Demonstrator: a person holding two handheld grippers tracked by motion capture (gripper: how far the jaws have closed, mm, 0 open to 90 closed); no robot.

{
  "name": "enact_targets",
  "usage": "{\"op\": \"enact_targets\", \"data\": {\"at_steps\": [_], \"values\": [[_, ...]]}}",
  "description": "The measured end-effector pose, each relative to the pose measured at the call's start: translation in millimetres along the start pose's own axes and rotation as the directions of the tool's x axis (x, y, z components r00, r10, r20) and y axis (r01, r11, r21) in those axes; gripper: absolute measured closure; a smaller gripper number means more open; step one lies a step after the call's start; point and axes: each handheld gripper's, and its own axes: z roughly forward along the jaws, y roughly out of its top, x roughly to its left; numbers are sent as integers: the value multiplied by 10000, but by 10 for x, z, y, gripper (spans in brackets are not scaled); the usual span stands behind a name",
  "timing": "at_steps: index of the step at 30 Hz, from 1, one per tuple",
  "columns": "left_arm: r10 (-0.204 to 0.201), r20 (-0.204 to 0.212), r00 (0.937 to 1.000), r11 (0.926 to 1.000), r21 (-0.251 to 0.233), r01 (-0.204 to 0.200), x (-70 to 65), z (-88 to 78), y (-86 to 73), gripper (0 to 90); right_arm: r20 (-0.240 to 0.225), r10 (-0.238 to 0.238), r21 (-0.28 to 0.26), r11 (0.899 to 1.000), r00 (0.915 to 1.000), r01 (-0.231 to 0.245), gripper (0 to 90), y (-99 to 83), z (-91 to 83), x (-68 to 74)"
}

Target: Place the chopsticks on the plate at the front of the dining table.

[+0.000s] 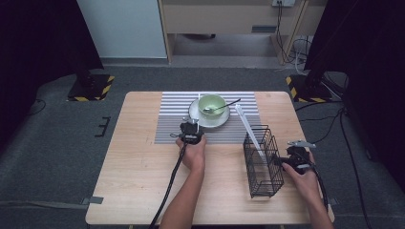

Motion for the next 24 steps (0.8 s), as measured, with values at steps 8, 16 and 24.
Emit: {"op": "enact_targets", "data": {"at_steps": [8,16,24], "values": [[426,-1,9991,9985,-348,-425,-13,-174,23,530,-30,-38,10,10000,10000,38,79,-1,-1,-3],[573,531,9969,9966,-623,-540,20,-403,-2,434,-98,-75,-3,10000,9999,75,83,-8,-13,-15],[1004,815,9916,9908,-992,-922,62,-587,-26,347,-741,-725,-803,9945,9946,665,80,123,-303,-135]]}}
